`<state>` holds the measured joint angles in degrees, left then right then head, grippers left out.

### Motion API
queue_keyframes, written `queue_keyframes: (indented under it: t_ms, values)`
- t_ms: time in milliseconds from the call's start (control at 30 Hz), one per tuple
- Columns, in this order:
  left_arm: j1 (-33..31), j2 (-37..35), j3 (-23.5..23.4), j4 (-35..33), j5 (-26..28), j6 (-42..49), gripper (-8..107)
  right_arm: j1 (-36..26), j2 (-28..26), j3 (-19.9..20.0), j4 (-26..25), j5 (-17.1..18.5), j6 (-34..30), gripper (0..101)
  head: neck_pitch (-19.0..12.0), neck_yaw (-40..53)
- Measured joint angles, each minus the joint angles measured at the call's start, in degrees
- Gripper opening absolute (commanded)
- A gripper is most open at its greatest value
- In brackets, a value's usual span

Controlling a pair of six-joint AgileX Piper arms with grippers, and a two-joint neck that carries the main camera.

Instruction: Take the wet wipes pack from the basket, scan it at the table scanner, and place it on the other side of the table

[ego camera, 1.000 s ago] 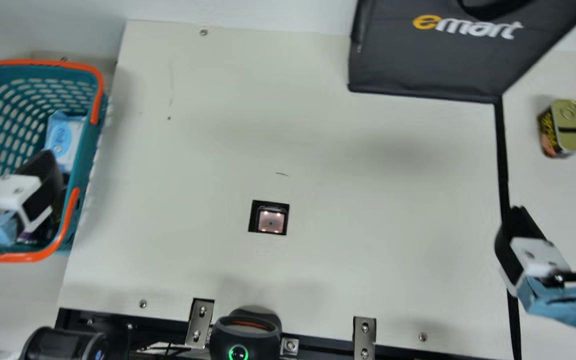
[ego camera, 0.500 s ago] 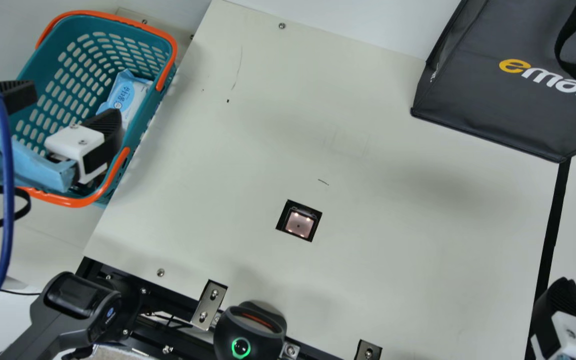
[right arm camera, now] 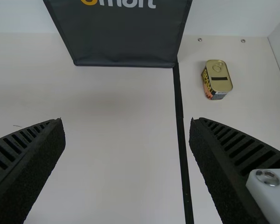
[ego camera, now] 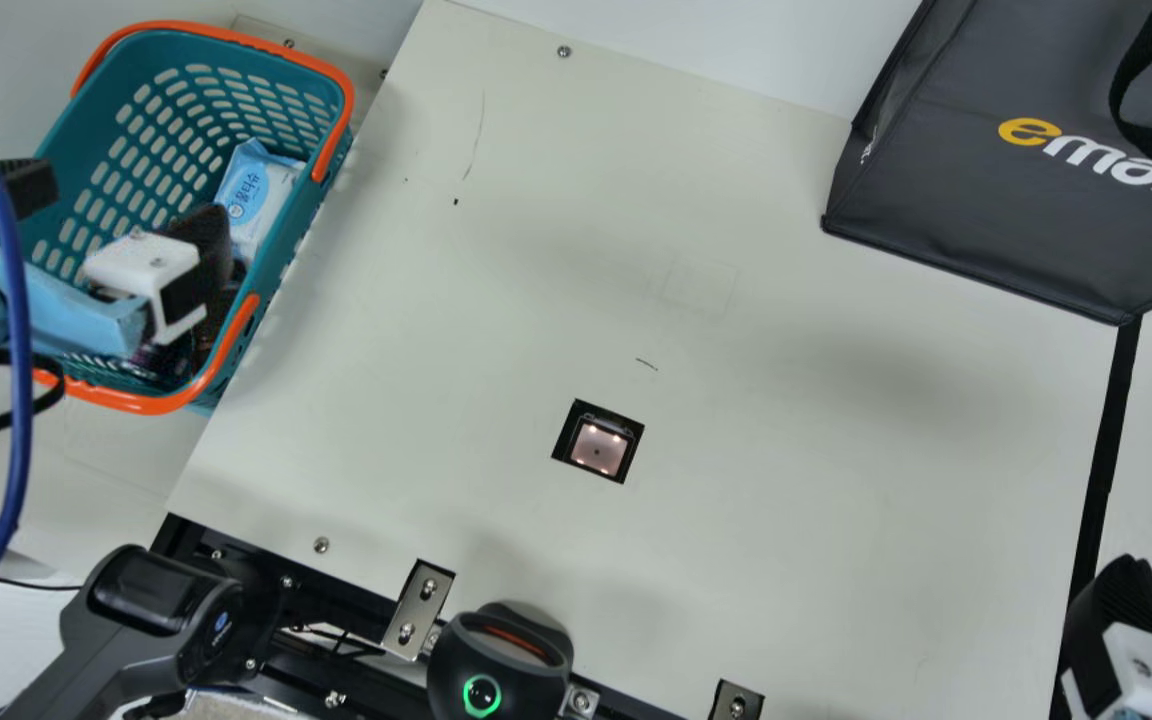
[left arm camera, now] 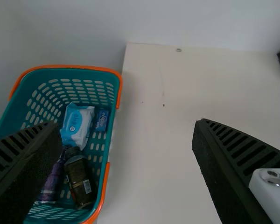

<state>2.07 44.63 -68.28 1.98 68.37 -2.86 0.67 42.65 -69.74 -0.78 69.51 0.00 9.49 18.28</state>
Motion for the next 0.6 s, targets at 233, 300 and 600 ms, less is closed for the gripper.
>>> queue_keyframes:
  t_ms: [233,300,600]
  values:
    - [5.3,3.2,0.2,5.9,-2.9,-5.6,90,0.0,0.0,0.0,0.0,0.0,0.0,95,0.0,0.0]
    - [7.0,4.4,0.2,7.9,-4.0,-7.4,90,0.0,0.0,0.0,0.0,0.0,0.0,95,0.0,-0.1]
    - [9.7,10.1,0.3,12.9,-6.4,-9.3,90,0.0,0.0,0.0,0.0,0.0,0.0,95,0.0,0.0]
